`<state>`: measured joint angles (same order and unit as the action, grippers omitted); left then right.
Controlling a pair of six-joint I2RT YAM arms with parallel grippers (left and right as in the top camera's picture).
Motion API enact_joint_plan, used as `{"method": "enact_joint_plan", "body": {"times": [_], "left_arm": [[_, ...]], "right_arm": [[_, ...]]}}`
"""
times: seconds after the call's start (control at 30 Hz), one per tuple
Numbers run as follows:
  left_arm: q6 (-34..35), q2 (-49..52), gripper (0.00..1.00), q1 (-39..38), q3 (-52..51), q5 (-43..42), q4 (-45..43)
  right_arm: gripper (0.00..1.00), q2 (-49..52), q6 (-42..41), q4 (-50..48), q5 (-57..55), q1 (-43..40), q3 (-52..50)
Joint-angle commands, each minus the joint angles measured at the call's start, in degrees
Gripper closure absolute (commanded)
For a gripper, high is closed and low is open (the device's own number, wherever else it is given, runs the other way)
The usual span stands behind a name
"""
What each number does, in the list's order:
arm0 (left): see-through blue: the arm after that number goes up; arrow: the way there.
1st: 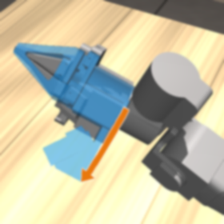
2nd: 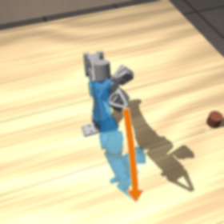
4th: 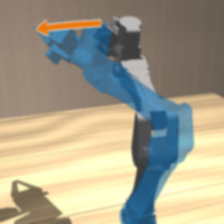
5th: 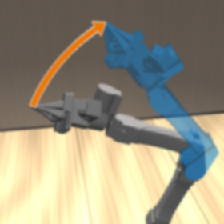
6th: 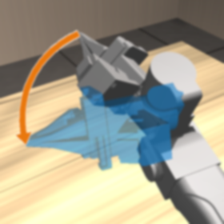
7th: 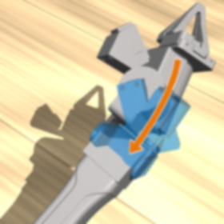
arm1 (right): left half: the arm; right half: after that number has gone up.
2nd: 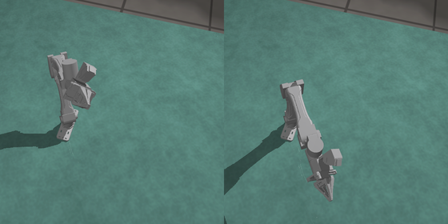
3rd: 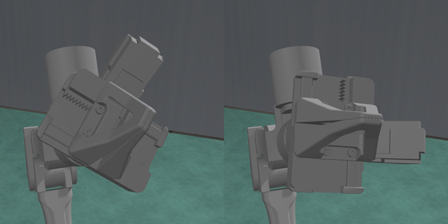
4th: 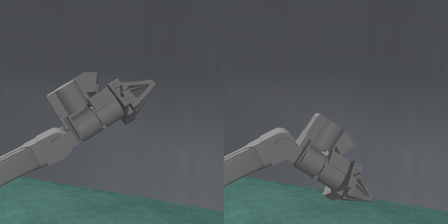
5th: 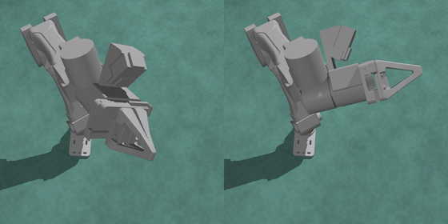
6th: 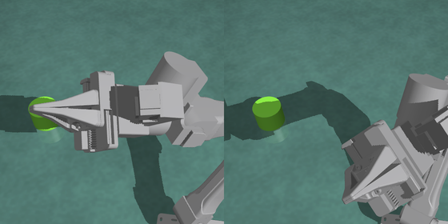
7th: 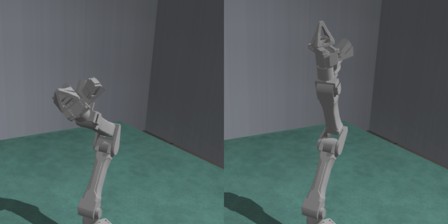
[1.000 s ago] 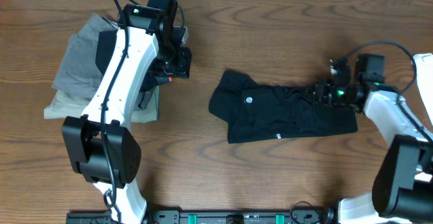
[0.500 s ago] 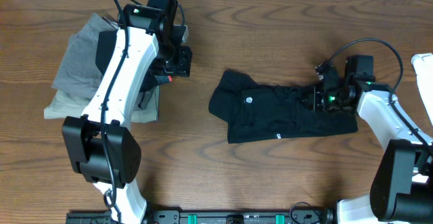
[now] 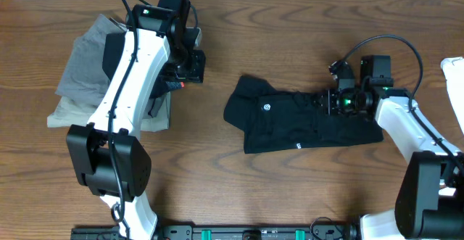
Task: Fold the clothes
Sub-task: 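Fold the right end leftward over the shirt with the right gripper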
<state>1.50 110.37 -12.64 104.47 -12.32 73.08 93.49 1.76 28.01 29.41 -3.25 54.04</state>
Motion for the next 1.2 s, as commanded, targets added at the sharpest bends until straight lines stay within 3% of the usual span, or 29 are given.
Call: {"method": "enact_joint_plan", "body": {"times": [0.0, 0.07, 0.13, 0.2, 0.33, 0.53, 1.17], "left_arm": [[-0.3, -0.2, 0.46, 0.0, 0.0, -0.5, 0.3], [-0.3, -0.2, 0.46, 0.0, 0.0, -0.5, 0.2], [-0.3, -0.2, 0.46, 0.0, 0.0, -0.5, 0.0], [-0.3, -0.2, 0.46, 0.0, 0.0, -0.5, -0.4], [-0.3, -0.2, 0.46, 0.0, 0.0, -0.5, -0.7], [-0.3, -0.2, 0.46, 0.0, 0.0, -0.5, -0.7], [-0.3, -0.2, 0.46, 0.0, 0.0, -0.5, -0.5]], "right_arm": [[0.56, -4.7, -0.3, 1.9, 0.0, -3.9, 1.5], [0.51, -5.7, -2.1, 5.2, -2.1, -6.4, 1.5], [0.62, -5.7, -3.0, 8.5, -2.9, -8.3, 1.4], [0.82, -5.1, -3.3, 10.6, -3.4, -8.9, 0.8], [0.95, -3.8, -7.1, 10.1, -7.4, -8.5, -1.1], [0.99, -0.6, -11.6, 4.8, -8.0, -8.3, -4.7], [0.99, 1.4, -12.7, -15.0, 1.6, 1.1, -6.5]]}}
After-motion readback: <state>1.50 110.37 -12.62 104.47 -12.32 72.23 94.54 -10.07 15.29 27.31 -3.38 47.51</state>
